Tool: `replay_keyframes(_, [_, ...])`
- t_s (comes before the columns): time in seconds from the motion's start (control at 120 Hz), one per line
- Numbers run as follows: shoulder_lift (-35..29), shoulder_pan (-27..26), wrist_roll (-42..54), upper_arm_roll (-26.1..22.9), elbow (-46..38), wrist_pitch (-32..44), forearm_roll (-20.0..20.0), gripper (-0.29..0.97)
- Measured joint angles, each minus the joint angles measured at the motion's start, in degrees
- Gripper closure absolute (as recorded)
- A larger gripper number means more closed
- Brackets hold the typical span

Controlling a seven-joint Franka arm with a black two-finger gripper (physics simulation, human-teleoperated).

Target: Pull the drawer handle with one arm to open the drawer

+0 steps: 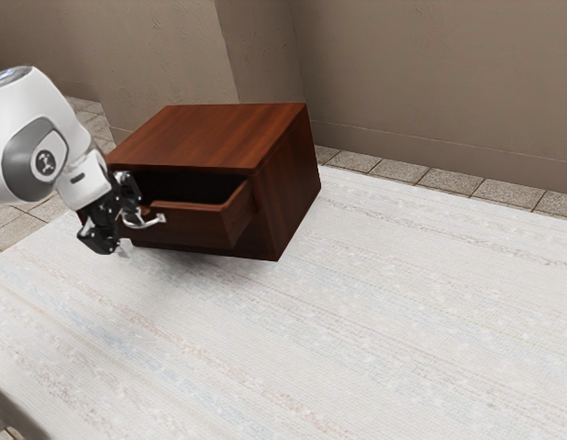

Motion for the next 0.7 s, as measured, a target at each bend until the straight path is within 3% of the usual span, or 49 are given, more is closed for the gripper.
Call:
replay_keyframes(0.275, [-4.14, 0.80, 0.05, -0.45, -4.37, -0.05, -0.02, 0.32])
replay_keyframes(0.542, [-7.79, 1.13, 0.11, -0.48, -8.47, 0.06, -0.13, 0.26])
replay_keyframes(0.7, [-11.28, 1.46, 0.13, -0.50, -11.70, 0.15, -0.22, 0.36])
